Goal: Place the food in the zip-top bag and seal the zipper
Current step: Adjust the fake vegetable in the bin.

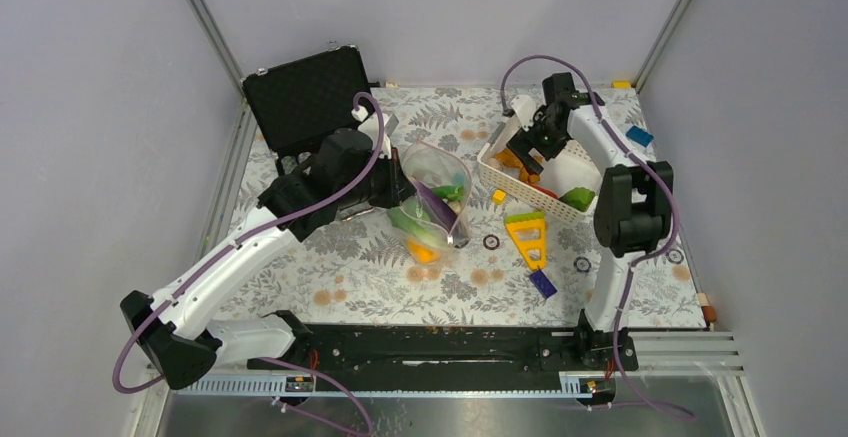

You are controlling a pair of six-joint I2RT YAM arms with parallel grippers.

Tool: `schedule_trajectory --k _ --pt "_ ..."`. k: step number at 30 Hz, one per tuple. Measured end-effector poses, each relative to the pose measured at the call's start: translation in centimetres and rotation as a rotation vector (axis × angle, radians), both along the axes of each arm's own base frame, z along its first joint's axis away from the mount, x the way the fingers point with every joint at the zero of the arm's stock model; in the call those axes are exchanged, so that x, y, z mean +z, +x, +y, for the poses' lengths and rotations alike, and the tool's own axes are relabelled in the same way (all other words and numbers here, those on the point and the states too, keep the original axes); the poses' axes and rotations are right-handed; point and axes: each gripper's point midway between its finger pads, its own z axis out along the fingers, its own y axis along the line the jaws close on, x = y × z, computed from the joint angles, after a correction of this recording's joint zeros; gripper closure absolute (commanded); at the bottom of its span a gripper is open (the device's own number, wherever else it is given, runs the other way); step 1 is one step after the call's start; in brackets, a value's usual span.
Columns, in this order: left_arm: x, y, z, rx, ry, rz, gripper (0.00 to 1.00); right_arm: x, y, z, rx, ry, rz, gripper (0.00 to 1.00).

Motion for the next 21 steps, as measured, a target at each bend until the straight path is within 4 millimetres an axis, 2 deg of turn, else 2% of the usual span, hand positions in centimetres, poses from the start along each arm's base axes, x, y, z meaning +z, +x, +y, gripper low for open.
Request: schedule_trajectory --k 7,17,21 --pt "-0.2 0.3 0.2 0.006 0.017 -0.010 1.00 -5.4 -0.2 -0.2 0.056 -0.036 0.112 0.01" --pt "-0.9 0.4 0.2 0.003 0.044 0.001 1.00 -8.8 0.9 -0.9 0.051 -0.083 0.129 0.02" --pt "-1.2 0.4 0.2 0.003 0.052 0.009 1.00 -8.4 2.2 -1.3 0.021 -0.107 0.087 0.03"
